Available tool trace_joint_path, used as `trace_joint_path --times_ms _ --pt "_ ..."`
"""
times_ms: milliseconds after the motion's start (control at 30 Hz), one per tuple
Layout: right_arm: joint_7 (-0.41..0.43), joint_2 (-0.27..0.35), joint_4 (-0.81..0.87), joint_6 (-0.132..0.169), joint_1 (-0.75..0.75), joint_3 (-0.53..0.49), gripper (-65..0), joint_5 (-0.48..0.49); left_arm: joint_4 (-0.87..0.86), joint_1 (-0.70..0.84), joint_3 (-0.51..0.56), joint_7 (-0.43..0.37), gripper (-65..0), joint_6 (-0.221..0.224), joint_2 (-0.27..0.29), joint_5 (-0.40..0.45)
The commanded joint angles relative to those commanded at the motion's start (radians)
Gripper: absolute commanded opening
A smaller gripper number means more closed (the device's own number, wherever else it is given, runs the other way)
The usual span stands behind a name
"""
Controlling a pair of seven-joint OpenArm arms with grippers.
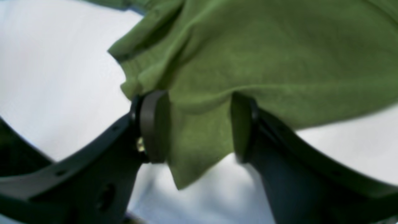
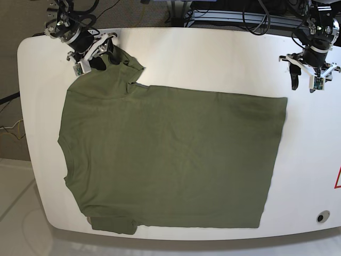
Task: Fold the T-shirt properly
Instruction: 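Grasp the shirt's shoulder corner near the collar with the right gripper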
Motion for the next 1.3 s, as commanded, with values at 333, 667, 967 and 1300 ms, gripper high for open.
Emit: trace_joint_path --times_ms 333,667,967,1300 --pt "0.010 -0.029 -0.002 -0.023 0.026 0.045 -34.2 -0.029 -0.085 -0.049 0.025 0.020 -33.6 0.005 -0.014 0.017" --pt "0.018 -0.103 -0.023 -0.013 0.029 0.094 -32.5 -0.093 -0.095 -0.026 0.034 0.013 -33.3 0.006 -0.043 0.000" --pt "0.008 -0.080 -0.045 -0.016 0.040 0.080 -42.2 -0.080 -0.058 -0.017 0.022 0.013 -33.1 0.008 -0.028 -0.007" --pt "0.009 -0.066 -0.031 -0.008 0.027 0.068 -62.8 -0.043 -0.036 -0.020 0.001 0.009 -32.7 0.004 -0.028 -0.015"
